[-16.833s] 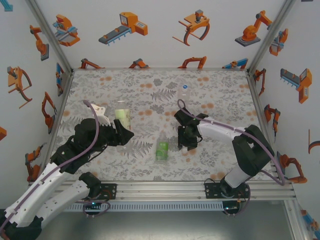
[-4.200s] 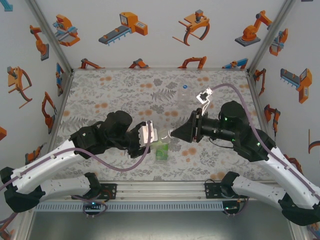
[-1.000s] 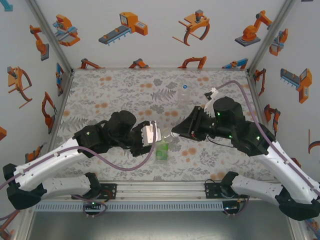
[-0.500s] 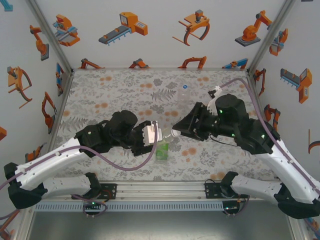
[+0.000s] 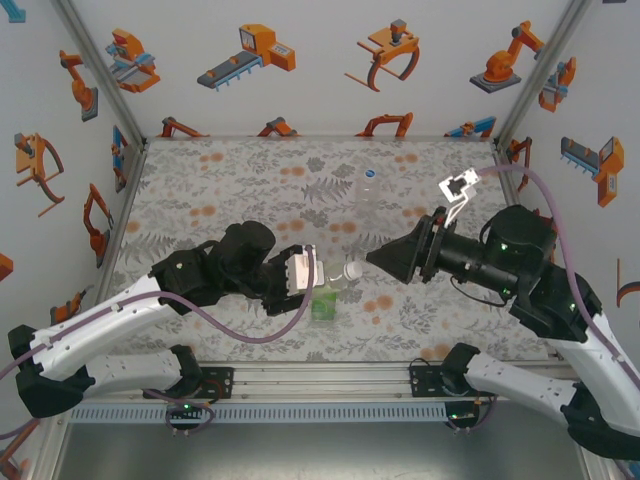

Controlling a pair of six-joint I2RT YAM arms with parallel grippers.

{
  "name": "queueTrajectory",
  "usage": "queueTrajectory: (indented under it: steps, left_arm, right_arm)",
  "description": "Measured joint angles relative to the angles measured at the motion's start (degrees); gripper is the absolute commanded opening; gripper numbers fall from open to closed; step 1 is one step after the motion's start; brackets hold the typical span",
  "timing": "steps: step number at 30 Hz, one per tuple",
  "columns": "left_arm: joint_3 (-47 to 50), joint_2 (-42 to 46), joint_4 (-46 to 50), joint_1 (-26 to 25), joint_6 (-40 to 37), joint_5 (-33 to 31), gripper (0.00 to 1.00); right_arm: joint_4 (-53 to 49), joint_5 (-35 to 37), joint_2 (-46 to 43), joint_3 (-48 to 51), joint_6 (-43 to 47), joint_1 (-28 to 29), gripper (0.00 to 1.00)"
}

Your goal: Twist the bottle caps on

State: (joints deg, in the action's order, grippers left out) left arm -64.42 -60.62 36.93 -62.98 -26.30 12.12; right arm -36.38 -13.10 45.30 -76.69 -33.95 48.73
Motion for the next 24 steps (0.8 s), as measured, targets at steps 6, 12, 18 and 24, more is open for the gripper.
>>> queueTrajectory:
  steps: [6, 12, 18, 24]
  left_arm:
    - [0.0, 0.6, 0.6, 0.0, -0.2, 2.5, 0.00]
    - [0.1, 2.1, 1.3, 0.0, -0.8, 5.1, 0.00]
    - [0.1, 1.9, 1.7, 0.0, -1.4, 6.4, 0.00]
    - [0.1, 0.9, 1.7, 0.0, -1.9, 7.0, 0.00]
  right_arm:
    - [2.2, -12.3, -0.6, 1.3, 25.1, 0.0, 0.51]
    - [-4.8, -24.2, 4.6, -3.8, 47.7, 0.0, 0.51]
    - [-8.7, -28.7, 8.7, -5.0, 57.6, 0.0, 0.48]
    - [-9.8, -29.5, 10.5, -4.9, 60.4, 0.0, 0.46]
